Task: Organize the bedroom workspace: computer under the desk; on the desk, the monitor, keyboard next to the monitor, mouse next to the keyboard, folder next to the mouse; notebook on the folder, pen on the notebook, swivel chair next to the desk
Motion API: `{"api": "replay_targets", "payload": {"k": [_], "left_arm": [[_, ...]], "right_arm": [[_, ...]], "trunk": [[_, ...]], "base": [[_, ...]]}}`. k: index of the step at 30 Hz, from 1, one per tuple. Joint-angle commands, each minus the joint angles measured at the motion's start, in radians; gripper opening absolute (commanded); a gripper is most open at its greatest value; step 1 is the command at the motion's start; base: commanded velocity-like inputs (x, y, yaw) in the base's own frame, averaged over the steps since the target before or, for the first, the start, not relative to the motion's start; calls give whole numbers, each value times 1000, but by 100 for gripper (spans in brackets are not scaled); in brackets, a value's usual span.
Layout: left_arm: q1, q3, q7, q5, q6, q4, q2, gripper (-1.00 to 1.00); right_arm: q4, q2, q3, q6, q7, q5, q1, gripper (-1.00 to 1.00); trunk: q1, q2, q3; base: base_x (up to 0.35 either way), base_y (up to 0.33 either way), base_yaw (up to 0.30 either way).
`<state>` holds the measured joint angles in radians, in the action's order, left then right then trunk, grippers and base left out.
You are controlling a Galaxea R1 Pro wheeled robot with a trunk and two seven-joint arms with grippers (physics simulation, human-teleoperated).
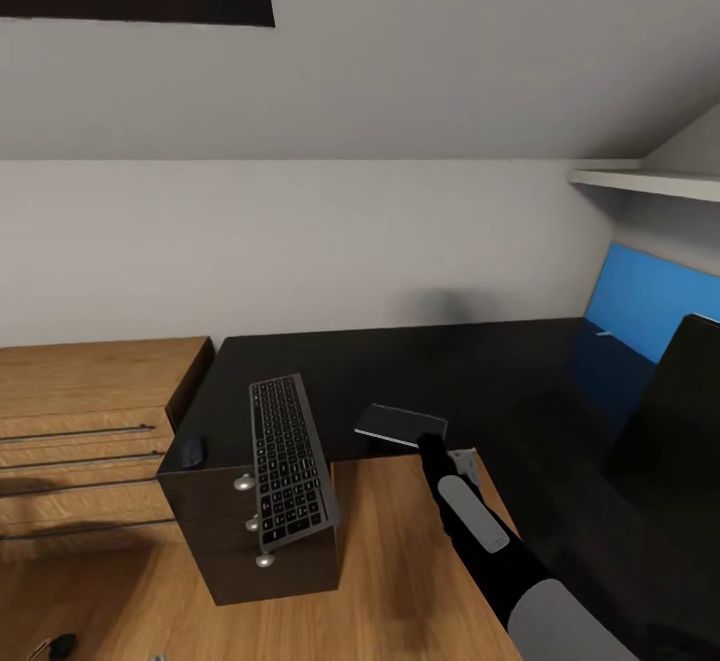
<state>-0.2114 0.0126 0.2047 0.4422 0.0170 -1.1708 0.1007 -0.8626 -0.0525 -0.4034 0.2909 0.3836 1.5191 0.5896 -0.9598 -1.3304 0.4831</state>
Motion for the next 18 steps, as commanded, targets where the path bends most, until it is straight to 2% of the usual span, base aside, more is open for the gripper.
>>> {"api": "replay_targets", "payload": {"k": [1, 5, 6, 8, 10, 13, 18], "left_arm": [[0, -1, 3, 10, 2, -1, 1, 100], [0, -2, 3, 9, 2, -1, 1, 100], [0, -2, 3, 9, 2, -1, 1, 100], [0, -2, 2, 9, 2, -1, 1, 100], [0, -2, 2, 9, 2, -1, 1, 100], [0, -2, 2, 9, 3, -1, 1, 100], [0, -2, 2, 9, 3, -1, 1, 100]], "right_arm": [[-1, 1, -4, 7, 0, 2, 1, -100], [-1, 1, -4, 7, -28, -27, 1, -100], [-1, 1, -5, 7, -67, -55, 0, -100], [0, 1, -5, 7, -101, -73, -1, -100], [6, 1, -4, 7, -196, -104, -4, -100], [19, 2, -3, 7, -270, -116, -9, -100], [24, 2, -3, 7, -293, -119, -11, -100]], "trunk": [[-4, -8, 4], [-19, -36, 17], [-23, -43, 20], [-31, -57, 26], [-39, -71, 32], [-50, -92, 42], [-69, -127, 57]], "base": [[0, 0, 0], [0, 0, 0], [0, 0, 0], [0, 0, 0], [0, 0, 0], [0, 0, 0], [0, 0, 0]]}}
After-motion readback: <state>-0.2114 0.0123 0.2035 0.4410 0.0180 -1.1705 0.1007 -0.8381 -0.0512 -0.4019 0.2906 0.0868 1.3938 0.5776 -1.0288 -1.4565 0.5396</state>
